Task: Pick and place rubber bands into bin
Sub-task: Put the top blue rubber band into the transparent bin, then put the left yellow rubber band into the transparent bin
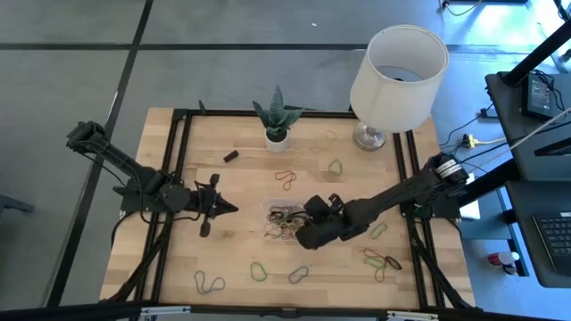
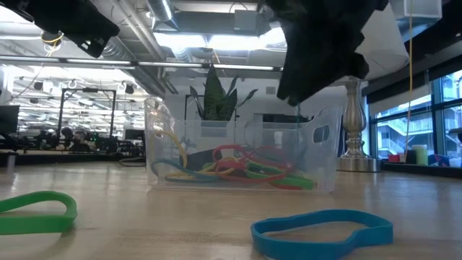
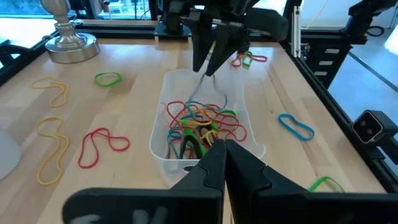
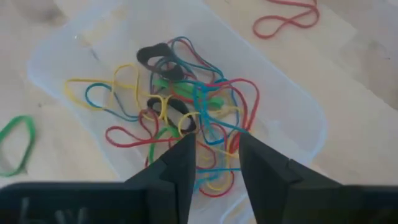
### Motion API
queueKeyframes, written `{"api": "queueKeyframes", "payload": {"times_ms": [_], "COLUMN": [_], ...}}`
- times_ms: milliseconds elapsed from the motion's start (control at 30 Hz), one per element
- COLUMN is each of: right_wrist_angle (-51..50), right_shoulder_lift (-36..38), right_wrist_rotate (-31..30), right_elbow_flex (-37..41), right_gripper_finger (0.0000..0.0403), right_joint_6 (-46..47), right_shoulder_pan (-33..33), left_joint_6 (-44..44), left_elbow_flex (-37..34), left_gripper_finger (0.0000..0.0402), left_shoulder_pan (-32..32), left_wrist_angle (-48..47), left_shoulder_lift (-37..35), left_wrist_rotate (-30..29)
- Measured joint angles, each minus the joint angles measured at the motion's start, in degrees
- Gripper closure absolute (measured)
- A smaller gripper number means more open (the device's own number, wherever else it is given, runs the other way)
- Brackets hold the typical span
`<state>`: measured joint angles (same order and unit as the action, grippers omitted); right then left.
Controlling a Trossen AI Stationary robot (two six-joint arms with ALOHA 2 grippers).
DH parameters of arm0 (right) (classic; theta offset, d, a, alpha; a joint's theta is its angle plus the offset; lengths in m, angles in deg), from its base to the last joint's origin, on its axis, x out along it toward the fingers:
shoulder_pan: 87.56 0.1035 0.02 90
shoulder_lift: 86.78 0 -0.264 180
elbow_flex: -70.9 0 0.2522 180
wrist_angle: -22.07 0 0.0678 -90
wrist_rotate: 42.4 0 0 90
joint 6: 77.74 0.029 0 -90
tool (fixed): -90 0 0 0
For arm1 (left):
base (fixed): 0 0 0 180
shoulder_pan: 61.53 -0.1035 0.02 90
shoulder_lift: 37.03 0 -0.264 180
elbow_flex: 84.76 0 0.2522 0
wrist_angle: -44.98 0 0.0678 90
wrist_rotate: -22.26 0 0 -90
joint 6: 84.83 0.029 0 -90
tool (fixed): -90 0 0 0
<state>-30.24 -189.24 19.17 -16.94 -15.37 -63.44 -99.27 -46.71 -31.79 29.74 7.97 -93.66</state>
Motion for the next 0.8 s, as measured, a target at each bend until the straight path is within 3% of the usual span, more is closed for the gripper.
{"api": "queueKeyframes", "payload": {"times_ms": [467, 633, 800], "right_wrist_angle": [-3.77, -6.84, -4.68], "right_shoulder_lift": [3.85, 11.26, 18.86], "right_wrist_rotate": [2.66, 1.06, -2.47], "right_elbow_flex": [0.1, 2.36, 10.54], "right_gripper_finger": [0.0278, 0.0315, 0.0358], "right_joint_6": [-4.48, -4.43, 2.15], "right_shoulder_pan": [1.95, 5.95, 11.62], "left_joint_6": [-3.16, -4.56, -7.29], "left_elbow_flex": [0.0, 0.0, 0.67], "left_gripper_finger": [0.04, 0.04, 0.04], "left_shoulder_pan": [-0.63, 0.18, 0.85], "left_wrist_angle": [-0.02, 0.42, 0.29], "left_shoulder_lift": [0.03, 0.96, 4.1], "left_wrist_rotate": [-1.5, -1.56, -1.82]}}
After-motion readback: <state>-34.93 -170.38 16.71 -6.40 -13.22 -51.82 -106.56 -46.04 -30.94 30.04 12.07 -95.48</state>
